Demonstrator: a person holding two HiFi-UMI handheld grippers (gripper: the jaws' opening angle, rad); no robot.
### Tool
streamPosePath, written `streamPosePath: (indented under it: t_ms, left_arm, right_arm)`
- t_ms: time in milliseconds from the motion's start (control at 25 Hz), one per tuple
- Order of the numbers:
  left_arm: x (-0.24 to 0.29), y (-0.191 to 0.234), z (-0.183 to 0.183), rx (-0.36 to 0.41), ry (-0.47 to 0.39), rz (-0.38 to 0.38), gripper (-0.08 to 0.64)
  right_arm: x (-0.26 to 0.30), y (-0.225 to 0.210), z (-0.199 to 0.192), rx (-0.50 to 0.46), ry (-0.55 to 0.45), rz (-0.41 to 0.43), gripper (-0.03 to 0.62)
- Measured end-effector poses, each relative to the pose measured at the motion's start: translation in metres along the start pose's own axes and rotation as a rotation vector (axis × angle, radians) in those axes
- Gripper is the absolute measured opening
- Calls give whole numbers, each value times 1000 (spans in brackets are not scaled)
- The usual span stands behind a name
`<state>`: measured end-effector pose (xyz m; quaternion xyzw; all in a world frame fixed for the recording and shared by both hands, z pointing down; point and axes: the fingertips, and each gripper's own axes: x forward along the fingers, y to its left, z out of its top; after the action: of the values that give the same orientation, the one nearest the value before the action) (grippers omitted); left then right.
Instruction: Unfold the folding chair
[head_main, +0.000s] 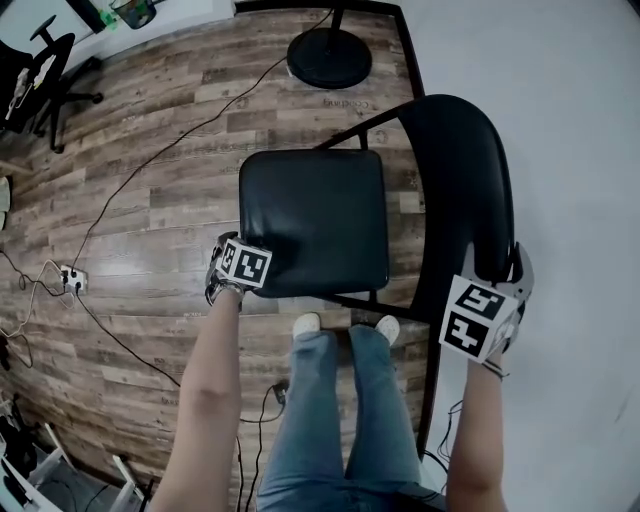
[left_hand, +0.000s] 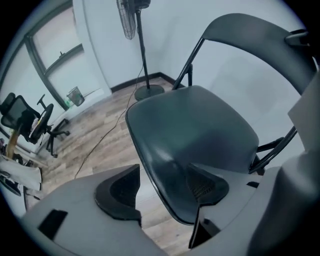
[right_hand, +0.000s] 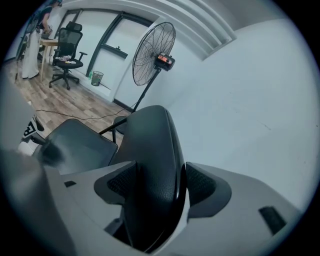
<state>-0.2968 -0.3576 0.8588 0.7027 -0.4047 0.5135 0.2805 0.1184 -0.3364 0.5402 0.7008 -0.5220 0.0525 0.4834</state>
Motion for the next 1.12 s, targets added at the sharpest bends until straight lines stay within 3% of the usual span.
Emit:
streamPosePath:
  t_ms: [320,640,880,1120]
  left_arm:
    - [-59,-20,34,-1,-71,7,260]
    - [-121,-45,57,-74,-135,0,364]
    - [-174,-67,88,-103,-263,8,500]
    - [-233,-77,110,-158,-384,42,549]
  right_arm:
    - [1,0,0,-8,14,24,290]
    - [3,2,-3,-9,34,80,288]
    - [3,-1,0,28,37,120,294]
    - [-22,-17,18,53,-2,206,320]
